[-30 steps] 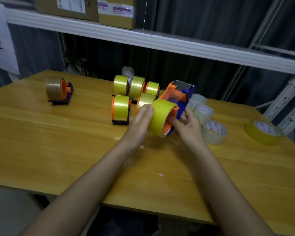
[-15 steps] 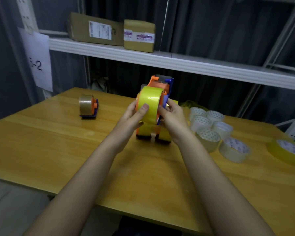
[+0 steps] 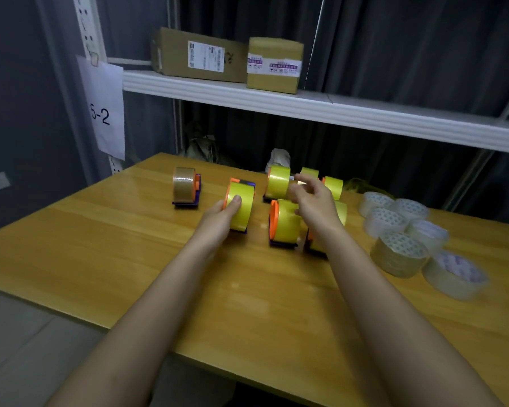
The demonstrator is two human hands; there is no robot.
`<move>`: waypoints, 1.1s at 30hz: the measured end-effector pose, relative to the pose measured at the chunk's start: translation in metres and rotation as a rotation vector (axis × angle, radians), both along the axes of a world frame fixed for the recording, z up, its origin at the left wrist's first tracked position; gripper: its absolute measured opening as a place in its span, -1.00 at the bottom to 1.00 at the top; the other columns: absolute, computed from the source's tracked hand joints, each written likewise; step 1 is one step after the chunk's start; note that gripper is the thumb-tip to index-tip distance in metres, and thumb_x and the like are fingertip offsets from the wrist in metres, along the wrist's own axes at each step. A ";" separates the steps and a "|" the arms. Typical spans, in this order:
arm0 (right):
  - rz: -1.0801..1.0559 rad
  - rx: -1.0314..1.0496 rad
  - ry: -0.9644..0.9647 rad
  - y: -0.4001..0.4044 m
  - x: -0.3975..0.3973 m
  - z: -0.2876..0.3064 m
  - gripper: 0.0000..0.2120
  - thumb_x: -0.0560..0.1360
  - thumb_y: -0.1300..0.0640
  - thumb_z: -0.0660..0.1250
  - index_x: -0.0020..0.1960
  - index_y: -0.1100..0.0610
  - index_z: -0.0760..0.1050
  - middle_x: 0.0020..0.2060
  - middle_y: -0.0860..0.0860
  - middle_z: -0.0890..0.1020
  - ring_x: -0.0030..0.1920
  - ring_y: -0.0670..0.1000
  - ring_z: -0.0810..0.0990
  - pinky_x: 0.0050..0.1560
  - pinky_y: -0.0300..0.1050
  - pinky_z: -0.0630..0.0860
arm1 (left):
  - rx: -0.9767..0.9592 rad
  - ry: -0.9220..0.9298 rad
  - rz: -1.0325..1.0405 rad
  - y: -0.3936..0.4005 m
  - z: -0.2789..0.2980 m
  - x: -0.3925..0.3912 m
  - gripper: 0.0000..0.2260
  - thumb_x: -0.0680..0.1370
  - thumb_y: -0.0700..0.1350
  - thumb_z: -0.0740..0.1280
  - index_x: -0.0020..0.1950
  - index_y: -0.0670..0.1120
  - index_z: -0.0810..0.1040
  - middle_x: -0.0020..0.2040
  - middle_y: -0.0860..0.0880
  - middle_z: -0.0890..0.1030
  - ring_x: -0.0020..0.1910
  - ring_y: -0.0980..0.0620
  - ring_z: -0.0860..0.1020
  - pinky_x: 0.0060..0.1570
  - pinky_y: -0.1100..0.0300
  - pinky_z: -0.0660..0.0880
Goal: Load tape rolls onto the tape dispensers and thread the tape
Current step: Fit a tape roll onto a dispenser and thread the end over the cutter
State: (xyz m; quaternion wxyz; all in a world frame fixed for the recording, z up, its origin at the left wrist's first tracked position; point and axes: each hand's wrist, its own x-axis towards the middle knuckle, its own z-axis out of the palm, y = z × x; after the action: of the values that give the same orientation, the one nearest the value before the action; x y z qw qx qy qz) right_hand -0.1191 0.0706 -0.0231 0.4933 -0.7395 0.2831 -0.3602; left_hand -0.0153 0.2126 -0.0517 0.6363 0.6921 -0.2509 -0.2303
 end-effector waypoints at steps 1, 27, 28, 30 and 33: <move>-0.005 -0.016 0.004 -0.002 -0.002 -0.001 -0.74 0.62 0.11 0.22 0.30 0.06 0.46 0.11 0.05 0.55 0.14 0.05 0.55 0.14 -0.03 0.52 | 0.017 -0.008 0.000 -0.005 -0.004 0.000 -0.46 0.60 0.15 0.17 0.51 -0.08 0.23 0.49 -0.06 0.30 0.46 -0.07 0.26 0.36 0.07 0.21; 0.160 -0.340 0.182 0.027 0.028 0.001 -0.80 0.61 0.14 0.22 0.15 0.04 0.57 0.14 -0.03 0.53 -0.03 -0.13 0.48 -0.13 -0.35 0.41 | 0.335 -0.337 0.567 -0.015 -0.006 0.084 -0.15 0.52 0.04 0.38 0.56 -0.15 -0.14 0.57 -0.17 -0.09 0.54 -0.16 -0.07 0.45 -0.06 0.09; 0.169 -0.372 0.204 0.029 0.031 0.001 -0.81 0.61 0.13 0.21 0.15 0.03 0.57 0.14 -0.02 0.52 -0.01 -0.11 0.48 -0.07 -0.28 0.43 | 0.339 -0.294 0.546 -0.016 -0.008 0.088 -0.13 0.51 0.03 0.40 0.56 -0.15 -0.15 0.57 -0.17 -0.08 0.54 -0.17 -0.05 0.44 -0.06 0.12; 0.172 -0.462 0.258 0.032 0.036 0.002 -0.80 0.61 0.13 0.21 0.15 0.03 0.57 0.12 -0.03 0.50 0.00 -0.09 0.48 0.00 -0.20 0.44 | 0.341 -0.263 0.536 -0.019 -0.012 0.096 -0.13 0.49 -0.01 0.42 0.56 -0.16 -0.12 0.55 -0.18 0.05 0.51 -0.20 0.09 0.40 -0.07 0.20; 0.175 -0.554 0.303 0.030 0.038 0.006 -0.79 0.62 0.13 0.20 0.17 0.05 0.56 0.10 -0.04 0.46 0.06 -0.05 0.48 0.06 -0.15 0.45 | 0.365 -0.276 0.534 -0.022 -0.016 0.104 -0.26 0.49 -0.08 0.43 0.51 -0.17 0.06 0.45 -0.20 0.28 0.39 -0.24 0.31 0.28 -0.10 0.34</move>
State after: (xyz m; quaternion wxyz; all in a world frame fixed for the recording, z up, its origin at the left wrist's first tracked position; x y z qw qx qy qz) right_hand -0.0809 0.1009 -0.0171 0.2546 -0.9123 0.1798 -0.2656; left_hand 0.0885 0.1908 -0.0677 0.5001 0.8602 -0.0996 -0.0009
